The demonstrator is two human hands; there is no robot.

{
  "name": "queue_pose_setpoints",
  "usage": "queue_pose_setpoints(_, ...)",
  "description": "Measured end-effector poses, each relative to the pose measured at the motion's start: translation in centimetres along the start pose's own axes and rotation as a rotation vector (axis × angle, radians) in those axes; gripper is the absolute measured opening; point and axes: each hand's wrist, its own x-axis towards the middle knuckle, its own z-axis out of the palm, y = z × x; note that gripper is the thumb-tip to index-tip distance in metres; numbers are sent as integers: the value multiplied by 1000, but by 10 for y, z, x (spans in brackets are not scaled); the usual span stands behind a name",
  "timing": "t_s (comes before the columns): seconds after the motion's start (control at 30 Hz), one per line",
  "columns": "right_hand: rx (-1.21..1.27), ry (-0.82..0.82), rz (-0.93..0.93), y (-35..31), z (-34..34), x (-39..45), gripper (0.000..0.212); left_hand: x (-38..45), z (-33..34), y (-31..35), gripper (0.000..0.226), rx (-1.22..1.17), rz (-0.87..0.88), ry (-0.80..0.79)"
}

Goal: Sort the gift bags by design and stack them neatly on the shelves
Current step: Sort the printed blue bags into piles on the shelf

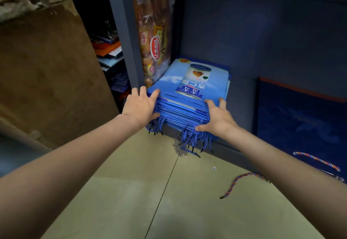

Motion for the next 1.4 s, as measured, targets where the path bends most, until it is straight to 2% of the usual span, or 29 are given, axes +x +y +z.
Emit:
queue_pose_setpoints(0.13,-143,93,-124,7,-7,0,78,1,0,4,84,133,94,95)
queue_pose_setpoints(0.23,-146,89,-145,13,-14,0,76,7,-2,13,103,175,208,107)
queue_pose_setpoints(0.33,-39,-40,6,23,-17,-1,93,11,3,30,114,176,305,48)
queue_pose_setpoints(0.43,149,-124,106,26,-12,-9,108,17,7,40,107,183,352,63)
queue_pose_setpoints(0.57,128,-60,47,10,3,-17,108,30,5,26,103,243,353,117)
queue_pose_setpoints(0.7,62,6,21,3,8,-18,100,36,7,18,103,260,366,135)
queue_pose_setpoints(1.0,-183,125,-145,13,8,-15,89,43,17,18,104,220,375,165)
queue_pose_setpoints(1.13,-138,95,-156,15,10,-12,88,45,15,18,103,228,402,176)
queue_pose_setpoints(1.27,143,-20,-75,16,6,-7,102,33,31,25,115,239,379,192)
queue_pose_setpoints(1.33,127,10,-44,7,9,-4,108,27,42,28,115,226,357,186)
queue_pose_setpoints(1.4,-9,95,-43,0,20,-4,107,26,47,29,113,196,340,219)
